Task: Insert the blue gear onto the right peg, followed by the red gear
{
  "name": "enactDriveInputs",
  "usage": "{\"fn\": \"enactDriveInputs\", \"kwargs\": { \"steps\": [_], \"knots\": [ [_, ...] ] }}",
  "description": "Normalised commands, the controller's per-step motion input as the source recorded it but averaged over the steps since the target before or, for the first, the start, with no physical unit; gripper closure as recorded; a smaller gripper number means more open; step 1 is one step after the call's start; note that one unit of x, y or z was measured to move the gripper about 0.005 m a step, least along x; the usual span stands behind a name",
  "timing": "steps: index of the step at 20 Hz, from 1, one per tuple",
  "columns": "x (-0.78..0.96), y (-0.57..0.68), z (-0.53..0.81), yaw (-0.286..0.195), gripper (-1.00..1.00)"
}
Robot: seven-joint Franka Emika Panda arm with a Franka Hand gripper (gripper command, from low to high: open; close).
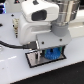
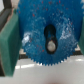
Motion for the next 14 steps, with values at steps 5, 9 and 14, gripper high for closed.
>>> {"fn": "enactDriveInputs", "kwargs": {
  "steps": [5, 9, 14],
  "knots": [
    [0.07, 0.07, -0.03, 0.000, 1.00],
    [0.07, 0.07, 0.03, 0.000, -1.00],
    [-0.17, 0.07, 0.38, 0.000, -1.00]
  ]
}}
